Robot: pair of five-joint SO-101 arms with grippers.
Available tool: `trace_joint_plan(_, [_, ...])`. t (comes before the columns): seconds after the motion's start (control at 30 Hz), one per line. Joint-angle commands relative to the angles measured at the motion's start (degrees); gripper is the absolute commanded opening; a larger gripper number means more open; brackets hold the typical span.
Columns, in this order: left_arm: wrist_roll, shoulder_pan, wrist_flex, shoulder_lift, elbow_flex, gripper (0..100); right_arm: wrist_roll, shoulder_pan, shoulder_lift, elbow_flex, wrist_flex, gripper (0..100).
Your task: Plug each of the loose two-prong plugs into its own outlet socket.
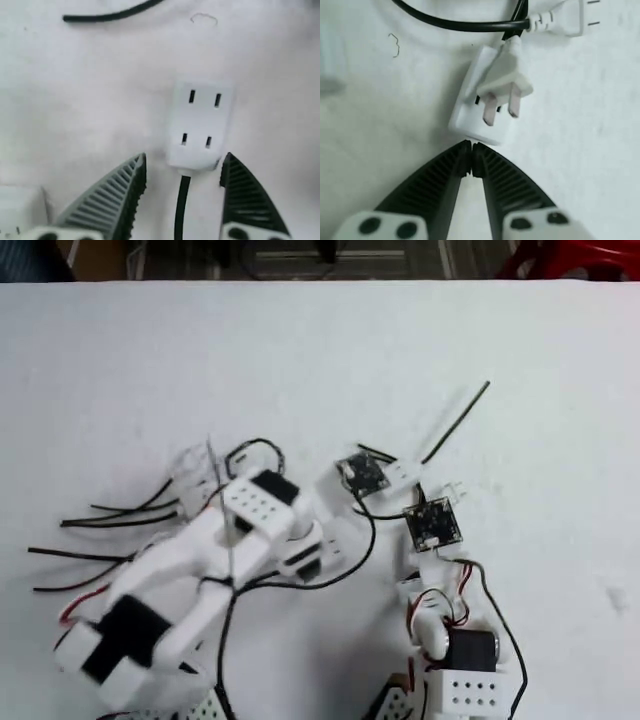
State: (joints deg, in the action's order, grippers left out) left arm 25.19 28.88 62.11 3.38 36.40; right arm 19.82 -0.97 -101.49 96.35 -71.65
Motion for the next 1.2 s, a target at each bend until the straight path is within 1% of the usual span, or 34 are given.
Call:
trace_joint_plan(0.0, [1.32,4.00,5.10,-4.97,-6.68,25,0.35,0.22,-0.57,0.62,-0.13,2.3])
trace_joint_plan(0.2, [1.23,6.11,4.57,-7.16,-8.00,25,0.35,0.22,-0.57,0.62,-0.13,2.3])
trace_joint_plan(0.27, [1.23,6.02,2.90,-7.78,-7.82,24,0.35,0.22,-0.57,0.62,-0.13,2.3])
trace_joint_plan(0.47, [1.05,5.93,2.46,-8.75,-7.91,24,0.35,0.22,-0.57,0.62,-0.13,2.3])
trace_joint_plan(0.57, [-2.20,5.76,2.37,-8.92,-8.35,24,0.35,0.22,-0.57,0.62,-0.13,2.3])
trace_joint_plan(0.63, [-4.13,5.76,2.29,-9.01,-8.88,21,0.35,0.22,-0.57,0.62,-0.13,2.3])
trace_joint_plan(0.73, [-7.12,5.67,0.18,-9.01,-8.35,13,0.35,0.22,-0.57,0.62,-0.13,2.3])
trace_joint_plan(0.83, [-8.44,5.67,-0.09,-9.01,-8.35,6,0.35,0.22,-0.57,0.62,-0.13,2.3])
trace_joint_plan(0.93, [-8.53,5.58,-0.18,-9.01,-8.35,3,0.35,0.22,-0.57,0.62,-0.13,2.3])
trace_joint_plan(1.0, [-9.23,4.26,-0.26,-9.01,-8.62,3,0.35,0.22,-0.57,0.62,-0.13,2.3])
trace_joint_plan(1.03, [-10.81,3.30,-0.35,-9.01,-8.88,3,0.35,0.22,-0.57,0.62,-0.13,2.3])
trace_joint_plan(1.17, [-15.74,-3.56,-0.35,-9.01,-11.25,3,0.35,0.22,-0.57,0.62,-0.13,2.3])
